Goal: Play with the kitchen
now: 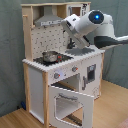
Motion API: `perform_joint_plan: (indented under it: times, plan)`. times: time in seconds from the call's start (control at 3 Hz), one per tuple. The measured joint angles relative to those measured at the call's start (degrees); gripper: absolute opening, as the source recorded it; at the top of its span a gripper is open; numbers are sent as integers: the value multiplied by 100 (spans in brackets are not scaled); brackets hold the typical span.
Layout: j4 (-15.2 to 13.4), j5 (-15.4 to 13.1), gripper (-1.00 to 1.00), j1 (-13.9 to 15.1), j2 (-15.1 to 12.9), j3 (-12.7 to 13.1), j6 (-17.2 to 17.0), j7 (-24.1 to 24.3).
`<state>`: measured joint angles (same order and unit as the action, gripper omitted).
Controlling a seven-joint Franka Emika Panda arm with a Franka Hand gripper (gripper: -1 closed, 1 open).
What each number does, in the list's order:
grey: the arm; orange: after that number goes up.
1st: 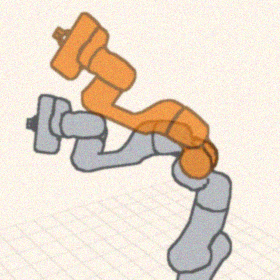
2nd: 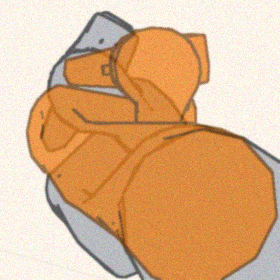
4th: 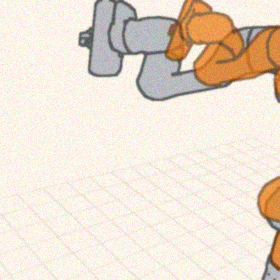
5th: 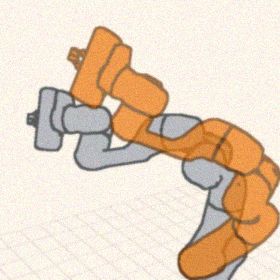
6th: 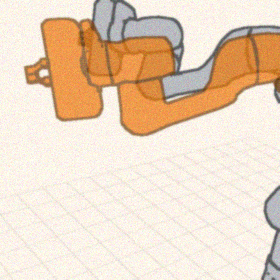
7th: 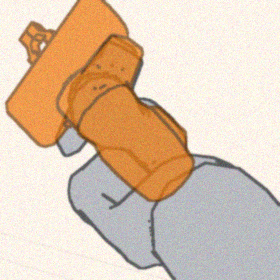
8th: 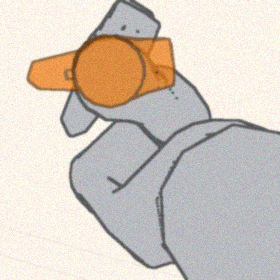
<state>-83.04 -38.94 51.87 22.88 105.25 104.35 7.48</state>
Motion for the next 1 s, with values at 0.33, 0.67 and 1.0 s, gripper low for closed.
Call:
perform_joint_plan:
  times: [0.33, 0.67, 1.0]
  plan:
    - [116, 521, 100, 356, 1, 224, 88, -94]
    - [254, 962, 100, 646, 1, 456, 101, -324]
    - [416, 1406, 100, 905, 0, 622, 50, -674]
